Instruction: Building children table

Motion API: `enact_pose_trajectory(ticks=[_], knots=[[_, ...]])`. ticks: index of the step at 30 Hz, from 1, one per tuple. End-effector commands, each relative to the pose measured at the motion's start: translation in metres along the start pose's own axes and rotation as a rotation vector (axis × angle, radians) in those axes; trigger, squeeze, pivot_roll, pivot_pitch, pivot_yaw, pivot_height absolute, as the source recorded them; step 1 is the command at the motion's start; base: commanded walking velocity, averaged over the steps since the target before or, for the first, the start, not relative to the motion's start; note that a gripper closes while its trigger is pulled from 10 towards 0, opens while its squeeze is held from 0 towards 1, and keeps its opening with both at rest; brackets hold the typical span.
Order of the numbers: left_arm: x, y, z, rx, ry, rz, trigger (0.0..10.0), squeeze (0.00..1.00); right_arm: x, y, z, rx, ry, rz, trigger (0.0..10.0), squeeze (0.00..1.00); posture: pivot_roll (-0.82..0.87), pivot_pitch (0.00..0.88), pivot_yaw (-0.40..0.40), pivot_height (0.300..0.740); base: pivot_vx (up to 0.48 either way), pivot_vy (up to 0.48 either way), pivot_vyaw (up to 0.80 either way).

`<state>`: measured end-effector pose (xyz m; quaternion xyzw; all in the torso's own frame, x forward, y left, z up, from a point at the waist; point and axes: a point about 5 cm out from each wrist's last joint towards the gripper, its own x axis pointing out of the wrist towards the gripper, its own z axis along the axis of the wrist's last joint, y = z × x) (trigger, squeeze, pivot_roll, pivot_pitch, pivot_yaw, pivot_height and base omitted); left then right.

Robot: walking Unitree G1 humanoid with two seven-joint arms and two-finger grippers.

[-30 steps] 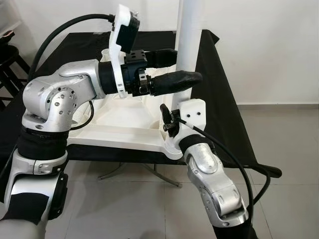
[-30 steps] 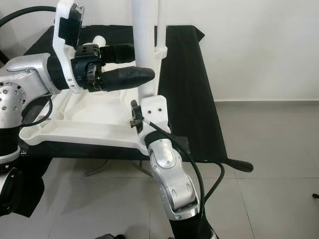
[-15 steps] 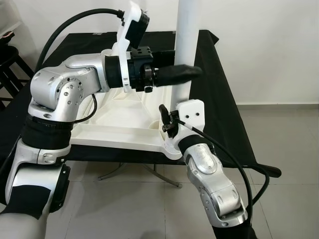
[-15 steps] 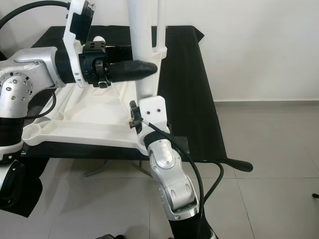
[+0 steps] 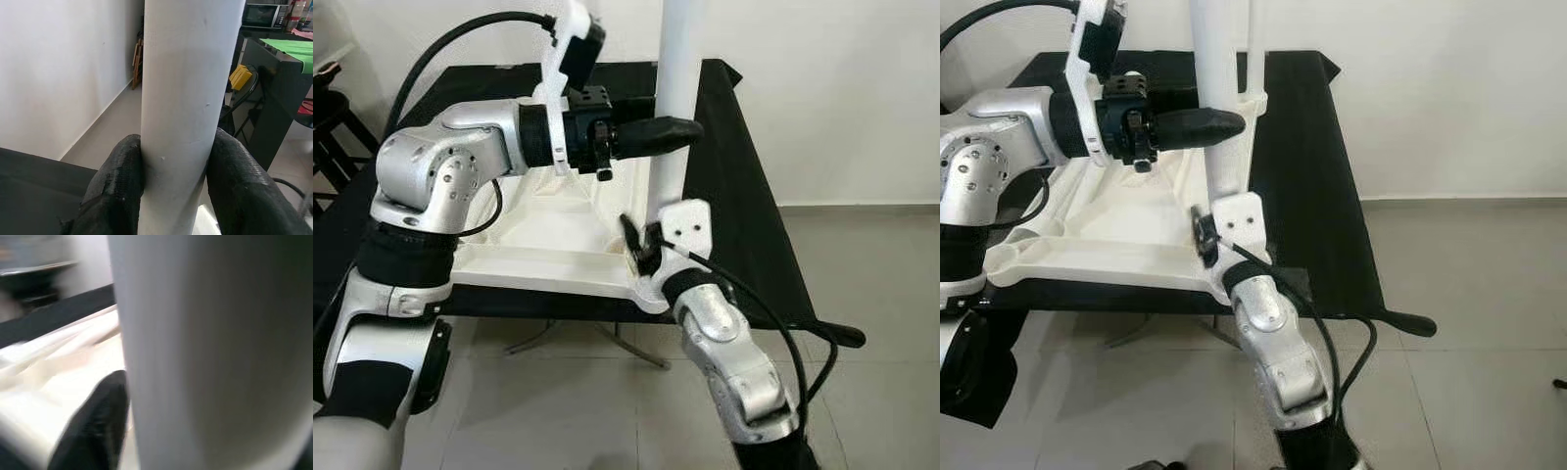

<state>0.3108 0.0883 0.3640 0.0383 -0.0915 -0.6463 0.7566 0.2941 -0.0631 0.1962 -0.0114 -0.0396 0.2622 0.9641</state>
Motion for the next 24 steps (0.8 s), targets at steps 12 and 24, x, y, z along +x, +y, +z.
enact_pose_trajectory(ticks=[12, 24], knots=[[0.009, -0.021, -0.011, -0.007, 0.023, -0.167, 0.0, 0.0, 0.009, -0.065, 0.054, -0.305, 0.0, 0.627, 10.0, 0.22, -0.02, 0.12, 0.025, 0.74, 0.0, 0.0, 0.0], [0.005, -0.037, -0.006, -0.001, 0.03, -0.189, 0.0, 0.0, 0.027, -0.083, 0.08, -0.242, -0.07, 0.812, 9.0, 0.0, 0.0, 0.13, 0.031, 0.74, 0.0, 0.0, 0.0]])
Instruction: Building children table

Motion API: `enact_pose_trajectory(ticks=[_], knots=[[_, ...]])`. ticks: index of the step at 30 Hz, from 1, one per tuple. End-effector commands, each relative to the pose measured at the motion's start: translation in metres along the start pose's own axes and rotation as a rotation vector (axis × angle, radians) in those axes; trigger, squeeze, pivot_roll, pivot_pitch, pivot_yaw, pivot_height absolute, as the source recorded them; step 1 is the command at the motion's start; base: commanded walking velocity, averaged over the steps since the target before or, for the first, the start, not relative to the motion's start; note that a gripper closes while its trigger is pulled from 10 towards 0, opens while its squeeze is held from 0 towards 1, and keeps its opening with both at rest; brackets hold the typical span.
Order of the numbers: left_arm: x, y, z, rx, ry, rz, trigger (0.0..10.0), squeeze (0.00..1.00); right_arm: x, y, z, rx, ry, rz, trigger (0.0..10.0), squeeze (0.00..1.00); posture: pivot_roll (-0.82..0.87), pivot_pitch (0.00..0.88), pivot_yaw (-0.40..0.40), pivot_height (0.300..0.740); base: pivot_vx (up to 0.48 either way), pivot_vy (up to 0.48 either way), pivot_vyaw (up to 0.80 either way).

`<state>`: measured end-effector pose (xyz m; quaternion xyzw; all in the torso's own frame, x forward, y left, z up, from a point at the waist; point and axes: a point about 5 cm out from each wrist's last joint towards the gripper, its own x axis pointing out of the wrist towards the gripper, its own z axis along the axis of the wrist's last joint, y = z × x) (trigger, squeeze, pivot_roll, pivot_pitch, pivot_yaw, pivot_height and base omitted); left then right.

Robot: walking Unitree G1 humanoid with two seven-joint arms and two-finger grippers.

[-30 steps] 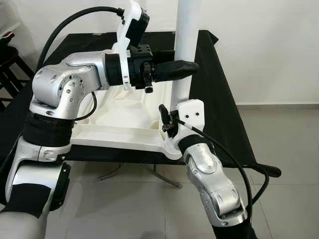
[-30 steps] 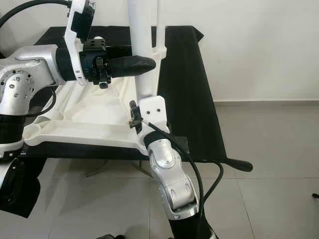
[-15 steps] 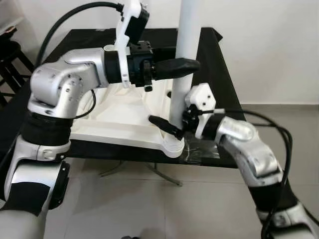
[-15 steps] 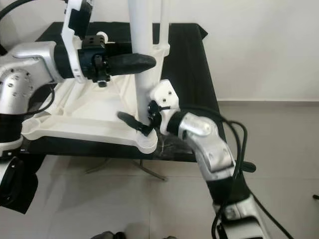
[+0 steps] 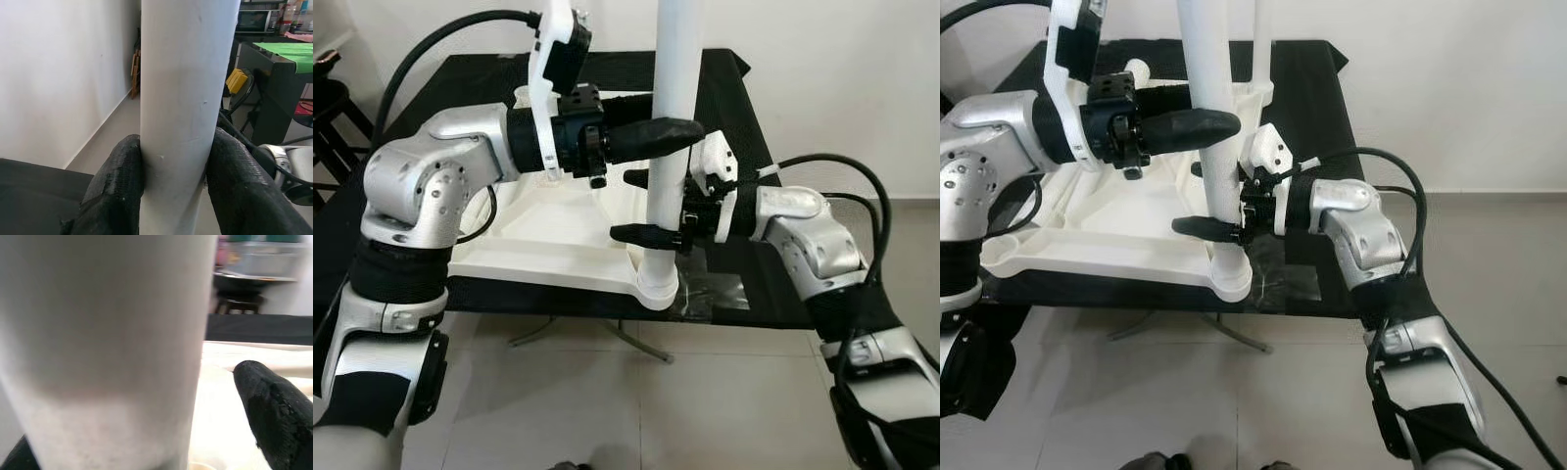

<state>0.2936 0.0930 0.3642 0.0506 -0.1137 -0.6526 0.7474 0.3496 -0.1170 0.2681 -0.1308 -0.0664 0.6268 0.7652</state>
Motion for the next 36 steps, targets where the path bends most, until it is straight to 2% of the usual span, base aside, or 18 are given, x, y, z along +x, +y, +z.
enact_pose_trajectory(ticks=[1, 5, 10, 11, 12, 13, 16, 17, 19, 20, 21, 22, 23, 24, 25, 27, 29, 36], knots=[[0.013, -0.024, -0.005, -0.047, 0.045, -0.173, 0.0, 0.0, -0.003, -0.009, 0.011, -0.032, -0.038, 0.007, 0.0, 0.0, 0.0, 0.136, 0.032, 0.74, 0.0, 0.0, 0.0], [0.016, -0.02, -0.003, -0.039, 0.045, -0.172, 0.0, 0.0, -0.003, -0.011, 0.005, -0.018, -0.003, 0.109, 0.0, 0.0, 0.0, 0.144, 0.033, 0.74, 0.0, 0.0, 0.0], [0.018, -0.017, -0.003, -0.022, 0.047, -0.173, 0.0, 0.0, -0.002, -0.011, 0.002, -0.017, 0.011, 0.139, 0.0, 0.0, 0.0, 0.149, 0.034, 0.74, 0.0, 0.0, 0.0], [0.019, -0.013, -0.006, -0.038, 0.038, -0.166, 0.0, 0.66, -0.001, -0.012, 0.001, -0.017, 0.004, 0.136, 0.0, 0.0, 0.0, 0.151, 0.036, 0.74, 0.0, 0.0, 0.0], [0.019, -0.013, -0.006, -0.038, 0.038, -0.166, 0.0, 0.66, -0.001, -0.012, 0.001, -0.017, 0.004, 0.136, 0.0, 0.0, 0.0, 0.151, 0.036, 0.74, 0.0, 0.0, 0.0], [0.019, -0.009, -0.01, -0.055, 0.037, -0.163, 2.3, 1.0, 0.0, -0.012, 0.001, -0.018, -0.003, 0.131, 0.0, 0.0, -0.01, 0.151, 0.036, 0.74, 0.0, 0.0, 0.0], [0.018, -0.006, -0.015, -0.076, 0.037, -0.159, 2.3, 1.0, 0.001, -0.013, 0.0, -0.019, -0.011, 0.124, 0.0, 0.0, -0.01, 0.151, 0.036, 0.74, 0.0, 0.0, 0.0], [0.019, 0.001, -0.016, -0.07, 0.023, -0.105, 10.0, 1.0, 0.002, -0.014, -0.004, -0.011, -0.005, 0.064, 0.0, 0.0, -0.03, 0.153, 0.022, 0.74, 0.0, 0.0, 0.0], [0.019, 0.006, -0.017, -0.065, 0.012, -0.065, 10.0, 1.0, 0.003, -0.015, -0.006, -0.005, 0.001, 0.019, 0.0, 0.0, -0.03, 0.153, 0.022, 0.74, 0.0, 0.0, 0.0], [0.019, 0.012, -0.014, -0.06, -0.011, -0.009, 10.0, 0.0, 0.015, -0.007, -0.017, 0.041, 0.01, -0.115, 0.0, 0.0, -0.05, 0.155, -0.007, 0.74, 0.0, 0.0, 0.0], [0.019, 0.012, -0.014, -0.06, -0.011, -0.009, 10.0, 0.0, 0.015, -0.007, -0.017, 0.041, 0.01, -0.115, 0.0, 0.0, -0.05, 0.155, -0.007, 0.74, 0.0, 0.0, 0.0], [0.019, 0.017, -0.012, -0.059, -0.026, 0.026, 10.0, 0.0, 0.022, -0.001, -0.025, 0.071, 0.018, -0.207, 0.0, 0.0, -0.05, 0.155, -0.007, 0.74, 0.0, 0.0, 0.0], [0.018, 0.02, -0.008, -0.061, -0.042, 0.054, 10.0, 0.0, 0.042, 0.02, -0.044, 0.137, 0.049, -0.45, 0.0, 0.0, -0.04, 0.161, 0.0, 0.74, 0.0, 0.0, 0.0], [0.018, 0.02, -0.008, -0.061, -0.042, 0.054, 10.0, 0.0, 0.042, 0.02, -0.044, 0.137, 0.049, -0.45, 0.0, 0.0, -0.04, 0.161, 0.0, 0.74, 0.0, 0.0, 0.0], [0.016, 0.023, -0.005, -0.073, -0.057, 0.078, 10.0, 0.0, 0.049, 0.046, -0.061, 0.219, 0.085, -0.668, 0.0, 0.0, -0.04, 0.171, 0.012, 0.74, 0.0, 0.0, 0.0], [0.016, 0.023, -0.005, -0.073, -0.057, 0.078, 10.0, 0.0, 0.049, 0.046, -0.061, 0.219, 0.085, -0.668, 0.0, 0.0, -0.04, 0.171, 0.012, 0.74, 0.0, 0.0, 0.0], [0.013, 0.026, -0.005, -0.078, -0.065, 0.112, 10.0, 0.0, 0.052, 0.071, -0.07, 0.276, 0.112, -0.887, 0.0, 0.0, -0.04, 0.157, 0.019, 0.74, 0.0, 0.0, 0.0], [0.014, 0.029, -0.008, -0.051, -0.048, 0.154, 10.0, 0.0, 0.076, 0.062, -0.055, 0.233, 0.041, -0.846, 0.0, 0.0, -0.03, 0.148, 0.019, 0.74, 0.0, 0.0, 0.0]])
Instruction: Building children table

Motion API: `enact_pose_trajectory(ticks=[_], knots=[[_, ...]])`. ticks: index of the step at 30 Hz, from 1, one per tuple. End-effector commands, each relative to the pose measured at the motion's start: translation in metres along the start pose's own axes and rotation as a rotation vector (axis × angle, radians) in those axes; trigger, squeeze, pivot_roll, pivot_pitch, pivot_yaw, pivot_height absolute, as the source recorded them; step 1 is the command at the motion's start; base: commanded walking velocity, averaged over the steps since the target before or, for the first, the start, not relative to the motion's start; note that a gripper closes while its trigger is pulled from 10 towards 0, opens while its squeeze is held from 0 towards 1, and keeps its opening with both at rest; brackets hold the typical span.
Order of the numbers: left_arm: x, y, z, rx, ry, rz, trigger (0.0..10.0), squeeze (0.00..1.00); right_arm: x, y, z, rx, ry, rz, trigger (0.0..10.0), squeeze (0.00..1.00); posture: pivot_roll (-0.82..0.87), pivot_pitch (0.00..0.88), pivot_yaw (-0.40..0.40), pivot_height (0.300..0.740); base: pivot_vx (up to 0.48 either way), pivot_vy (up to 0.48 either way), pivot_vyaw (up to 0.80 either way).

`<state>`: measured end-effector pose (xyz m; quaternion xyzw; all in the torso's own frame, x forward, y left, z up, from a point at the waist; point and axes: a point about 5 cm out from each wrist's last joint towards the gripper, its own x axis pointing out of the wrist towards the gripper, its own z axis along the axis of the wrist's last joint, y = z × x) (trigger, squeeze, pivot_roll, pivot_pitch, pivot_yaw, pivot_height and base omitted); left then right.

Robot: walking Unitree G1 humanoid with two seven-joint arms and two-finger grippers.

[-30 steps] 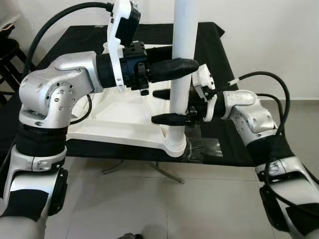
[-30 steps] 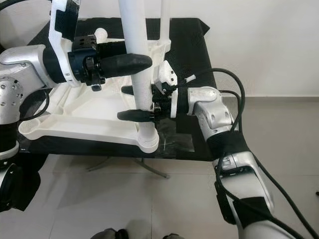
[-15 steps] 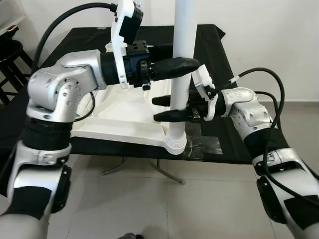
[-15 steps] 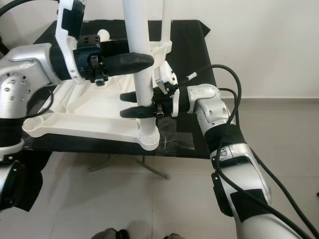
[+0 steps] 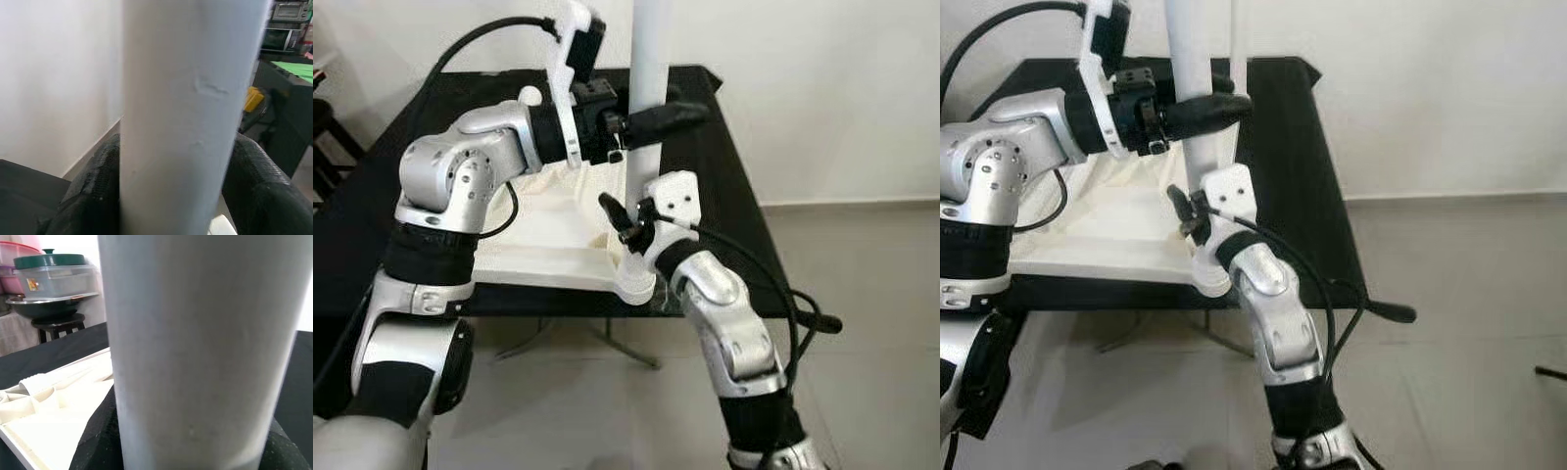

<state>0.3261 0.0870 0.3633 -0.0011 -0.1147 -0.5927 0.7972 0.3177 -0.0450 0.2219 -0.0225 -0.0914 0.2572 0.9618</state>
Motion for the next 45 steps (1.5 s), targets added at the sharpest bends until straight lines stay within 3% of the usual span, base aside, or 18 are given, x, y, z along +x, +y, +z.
enact_pose_trajectory(ticks=[1, 3, 4, 7, 9, 10, 13, 14, 15, 19, 21, 22, 23, 24, 33, 34, 35, 45], knots=[[0.004, -0.002, 0.001, 0.016, 0.003, -0.013, 10.0, 0.0, 0.002, 0.007, -0.029, 0.043, 0.12, 0.003, 0.0, 0.0, -0.03, 0.148, 0.019, 0.74, 0.0, 0.0, 0.0], [0.004, -0.001, 0.001, 0.017, 0.002, -0.008, 10.0, 0.0, 0.003, 0.006, -0.028, 0.041, 0.121, -0.009, 0.0, 0.0, -0.03, 0.149, 0.02, 0.74, 0.0, 0.0, 0.0], [0.004, 0.0, 0.001, 0.015, 0.003, -0.003, 0.0, 0.0, 0.002, 0.005, -0.026, 0.036, 0.122, -0.02, 0.0, 0.0, -0.03, 0.149, 0.022, 0.74, 0.0, 0.0, 0.0], [0.004, 0.0, 0.001, 0.011, 0.01, -0.003, 0.0, 0.0, 0.0, 0.005, -0.023, 0.026, 0.13, -0.054, 0.0, 0.0, -0.03, 0.149, 0.023, 0.74, 0.0, 0.0, 0.0], [0.005, 0.0, 0.0, 0.007, 0.014, -0.006, 0.0, 0.0, -0.002, 0.005, -0.019, 0.015, 0.133, -0.057, 1.5, 0.0, -0.03, 0.149, 0.025, 0.74, 0.0, 0.0, 0.0], [0.005, -0.001, -0.001, 0.005, 0.015, -0.01, 0.0, 0.0, -0.002, 0.005, -0.016, 0.007, 0.128, -0.026, 10.0, 0.0, -0.03, 0.149, 0.026, 0.74, 0.0, 0.0, 0.0], [0.006, -0.002, -0.001, 0.003, 0.018, -0.014, 0.0, 0.0, -0.002, 0.006, -0.005, 0.006, 0.092, 0.039, 10.0, 0.0, -0.03, 0.149, 0.027, 0.74, 0.0, 0.0, 0.0], [0.006, -0.002, -0.001, 0.004, 0.019, -0.016, 0.0, 0.0, -0.001, 0.006, 0.0, -0.001, 0.065, 0.105, 10.0, 1.0, -0.03, 0.148, 0.027, 0.74, 0.0, 0.0, 0.0], [0.006, -0.002, -0.001, 0.004, 0.019, -0.016, 0.0, 0.0, -0.001, 0.006, 0.0, -0.001, 0.065, 0.105, 10.0, 1.0, -0.03, 0.148, 0.027, 0.74, 0.0, 0.0, 0.0], [0.006, -0.003, -0.002, 0.005, 0.023, -0.023, 0.0, 0.0, -0.005, -0.008, 0.031, -0.058, -0.049, 0.561, 10.0, 1.0, -0.02, 0.146, 0.028, 0.74, 0.0, 0.0, 0.0], [0.006, -0.003, -0.002, 0.005, 0.023, -0.024, 0.0, 0.0, -0.006, -0.011, 0.033, -0.083, -0.055, 0.59, 10.0, 1.0, -0.02, 0.146, 0.028, 0.74, 0.0, 0.0, 0.0], [0.006, -0.004, -0.002, 0.006, 0.025, -0.03, 0.0, 0.0, -0.004, -0.028, 0.038, -0.165, -0.051, 0.671, 10.0, 0.28, -0.02, 0.143, 0.031, 0.74, 0.0, 0.0, 0.0], [0.007, -0.004, -0.003, 0.006, 0.026, -0.035, 0.0, 0.0, -0.004, -0.041, 0.043, -0.218, -0.043, 0.725, 10.0, 0.28, -0.02, 0.143, 0.032, 0.74, 0.0, 0.0, 0.0], [0.007, -0.005, -0.003, 0.006, 0.027, -0.039, 0.0, 0.0, 0.0, -0.055, 0.049, -0.237, -0.035, 0.749, 10.0, 0.0, -0.02, 0.142, 0.028, 0.74, 0.0, 0.0, 0.0], [0.008, -0.011, -0.002, 0.013, 0.047, -0.069, 0.0, 0.0, 0.019, -0.073, 0.059, -0.224, 0.004, 0.861, 10.0, 0.0, 0.02, 0.146, 0.029, 0.74, 0.0, 0.0, 0.0], [0.007, -0.011, -0.002, 0.015, 0.051, -0.072, 0.0, 0.0, 0.021, -0.074, 0.058, -0.212, 0.013, 0.882, 6.4, 0.0, 0.03, 0.145, 0.028, 0.74, 0.0, 0.0, 0.0], [0.007, -0.012, -0.002, 0.017, 0.056, -0.074, 0.0, 0.0, 0.022, -0.075, 0.056, -0.199, 0.031, 0.913, 0.0, 0.0, 0.04, 0.146, 0.029, 0.74, 0.0, 0.0, 0.0], [0.007, -0.01, -0.001, 0.044, 0.056, -0.051, 0.0, 0.0, 0.025, -0.079, 0.047, -0.179, 0.065, 1.002, 0.0, 0.0, 0.04, 0.152, 0.028, 0.74, 0.0, 0.0, 0.0]])
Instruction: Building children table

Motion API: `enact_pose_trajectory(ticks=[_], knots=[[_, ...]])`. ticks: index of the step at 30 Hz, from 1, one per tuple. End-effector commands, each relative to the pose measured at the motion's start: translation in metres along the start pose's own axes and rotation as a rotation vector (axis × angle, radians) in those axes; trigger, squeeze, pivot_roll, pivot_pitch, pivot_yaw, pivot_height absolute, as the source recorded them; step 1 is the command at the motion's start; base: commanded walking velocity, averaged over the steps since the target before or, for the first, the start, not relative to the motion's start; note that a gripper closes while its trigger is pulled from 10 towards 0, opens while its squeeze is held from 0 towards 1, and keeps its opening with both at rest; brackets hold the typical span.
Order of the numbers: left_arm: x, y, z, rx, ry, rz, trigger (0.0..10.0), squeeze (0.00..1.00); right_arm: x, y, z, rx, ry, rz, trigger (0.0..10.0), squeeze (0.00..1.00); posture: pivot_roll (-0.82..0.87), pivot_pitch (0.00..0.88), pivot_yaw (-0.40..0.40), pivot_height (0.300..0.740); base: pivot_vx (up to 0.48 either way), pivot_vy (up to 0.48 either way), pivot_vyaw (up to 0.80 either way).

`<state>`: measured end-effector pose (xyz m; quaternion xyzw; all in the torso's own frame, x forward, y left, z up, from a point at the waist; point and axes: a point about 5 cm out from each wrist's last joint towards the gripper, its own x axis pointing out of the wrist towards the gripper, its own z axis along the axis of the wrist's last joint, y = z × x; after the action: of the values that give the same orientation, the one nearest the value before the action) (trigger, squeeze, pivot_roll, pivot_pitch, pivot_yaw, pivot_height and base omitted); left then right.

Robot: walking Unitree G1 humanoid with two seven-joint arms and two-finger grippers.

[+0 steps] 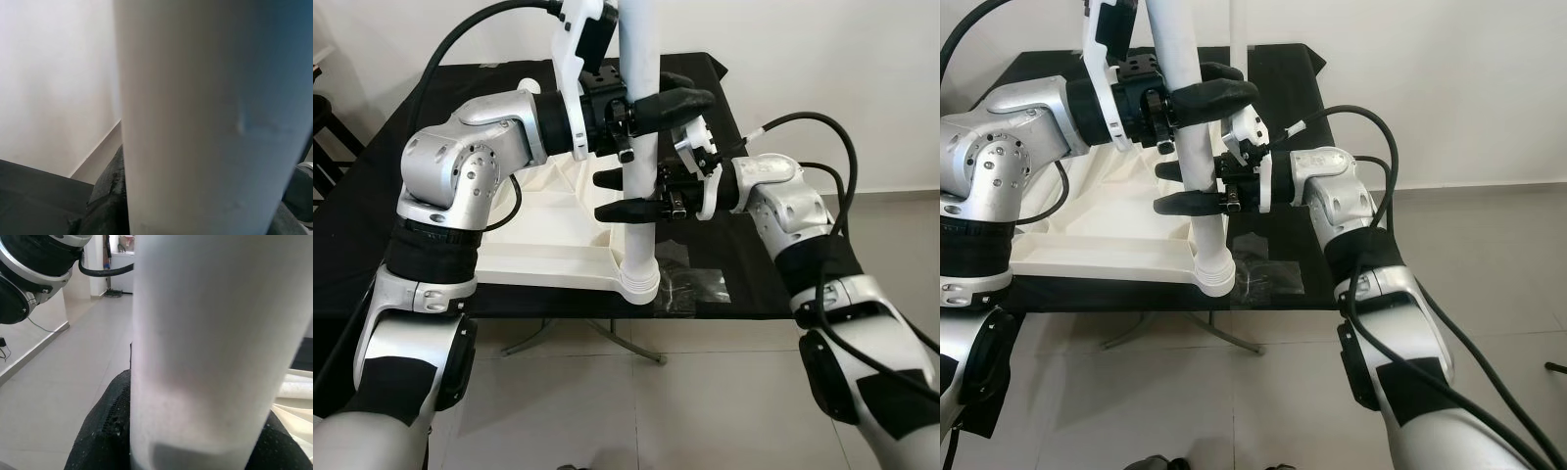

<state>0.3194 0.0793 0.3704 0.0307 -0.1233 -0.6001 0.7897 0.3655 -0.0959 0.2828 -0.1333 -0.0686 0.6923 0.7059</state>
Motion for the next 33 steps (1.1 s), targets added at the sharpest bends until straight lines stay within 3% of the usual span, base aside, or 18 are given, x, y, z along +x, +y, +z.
enact_pose_trajectory(ticks=[1, 2, 4, 5, 6, 8, 10, 14, 15, 16, 17, 18, 19, 20, 23, 25, 28, 33], knots=[[0.001, -0.003, -0.008, -0.016, 0.033, -0.024, 0.0, 0.0, -0.005, -0.003, -0.005, -0.018, 0.045, -0.032, 0.0, 0.0, 0.04, 0.152, 0.028, 0.74, 0.0, 0.0, 0.0], [0.0, 0.0, -0.008, -0.025, 0.027, -0.004, 4.1, 1.0, -0.005, -0.004, -0.005, -0.02, 0.04, -0.03, 0.0, 0.0, 0.04, 0.152, 0.029, 0.74, 0.0, 0.0, 0.0], [0.0, 0.0, -0.008, -0.025, 0.027, -0.004, 4.1, 1.0, -0.005, -0.004, -0.005, -0.02, 0.04, -0.03, 0.0, 0.0, 0.04, 0.152, 0.029, 0.74, 0.0, 0.0, 0.0], [0.001, 0.003, -0.009, -0.037, 0.028, 0.028, 10.0, 1.0, -0.005, -0.006, -0.006, -0.025, 0.045, -0.049, 0.0, 0.0, 0.03, 0.151, 0.026, 0.74, 0.0, 0.0, 0.0], [0.001, 0.006, -0.008, -0.052, 0.017, 0.047, 10.0, 0.0, -0.006, -0.007, -0.007, -0.03, 0.055, -0.079, 0.0, 0.0, 0.02, 0.151, 0.02, 0.74, 0.0, 0.0, 0.0], [0.001, 0.008, -0.008, -0.061, 0.01, 0.057, 10.0, 0.0, -0.007, -0.008, -0.008, -0.034, 0.063, -0.101, 0.0, 0.0, 0.02, 0.151, 0.017, 0.74, 0.0, 0.0, 0.0], [-0.002, 0.014, -0.003, -0.05, -0.008, 0.103, 10.0, 0.0, -0.005, -0.008, -0.02, -0.013, 0.115, -0.215, 0.0, 0.0, 0.0, 0.152, -0.009, 0.74, 0.0, 0.0, 0.0], [-0.003, 0.016, -0.001, -0.046, -0.013, 0.123, 10.0, 0.0, -0.003, -0.004, -0.027, 0.01, 0.136, -0.259, 0.0, 0.0, 0.0, 0.152, -0.009, 0.74, 0.0, 0.0, 0.0], [-0.006, 0.018, 0.0, -0.039, -0.014, 0.145, 10.0, 0.0, 0.014, 0.008, -0.046, 0.09, 0.179, -0.404, 0.0, 0.0, 0.0, 0.152, -0.029, 0.74, 0.0, 0.0, 0.0], [-0.006, 0.018, 0.0, -0.039, -0.014, 0.145, 10.0, 0.0, 0.014, 0.008, -0.046, 0.09, 0.179, -0.404, 0.0, 0.0, 0.0, 0.152, -0.029, 0.74, 0.0, 0.0, 0.0], [-0.008, 0.02, 0.001, -0.034, -0.009, 0.162, 10.0, 0.0, 0.039, 0.038, -0.07, 0.149, 0.209, -0.674, 0.0, 0.0, 0.02, 0.161, -0.024, 0.74, 0.0, 0.0, 0.0], [-0.011, 0.021, 0.001, -0.032, -0.002, 0.174, 10.0, 0.0, 0.048, 0.061, -0.079, 0.194, 0.225, -0.857, 0.0, 0.0, 0.02, 0.167, -0.016, 0.74, 0.0, 0.0, 0.0], [-0.011, 0.021, 0.001, -0.032, -0.002, 0.174, 10.0, 0.0, 0.048, 0.061, -0.079, 0.194, 0.225, -0.857, 0.0, 0.0, 0.02, 0.167, -0.016, 0.74, 0.0, 0.0, 0.0], [-0.012, 0.022, 0.0, -0.028, 0.006, 0.182, 10.0, 0.0, 0.056, 0.077, -0.082, 0.236, 0.223, -0.972, 0.0, 0.0, 0.02, 0.165, -0.006, 0.74, 0.0, 0.0, 0.0], [-0.012, 0.022, -0.001, -0.026, 0.014, 0.182, 10.0, 0.0, 0.063, 0.072, -0.08, 0.233, 0.182, -1.014, 0.0, 0.0, 0.02, 0.15, 0.001, 0.74, 0.0, 0.0, 0.0], [-0.011, 0.022, -0.003, -0.021, 0.023, 0.179, 10.0, 0.0, 0.07, 0.055, -0.074, 0.211, 0.129, -1.017, 0.0, 0.0, 0.02, 0.142, 0.002, 0.74, 0.0, 0.0, 0.0], [-0.01, 0.022, -0.002, -0.017, 0.024, 0.181, 10.0, 0.0, 0.07, 0.045, -0.072, 0.199, 0.112, -1.03, 0.0, 0.0, 0.02, 0.142, 0.004, 0.74, 0.0, 0.0, 0.0], [-0.009, 0.022, -0.005, -0.007, 0.047, 0.181, 10.0, 0.0, 0.07, 0.044, -0.068, 0.2, 0.1, -1.042, 0.0, 0.0, 0.02, 0.141, 0.014, 0.74, 0.0, 0.0, 0.0]])
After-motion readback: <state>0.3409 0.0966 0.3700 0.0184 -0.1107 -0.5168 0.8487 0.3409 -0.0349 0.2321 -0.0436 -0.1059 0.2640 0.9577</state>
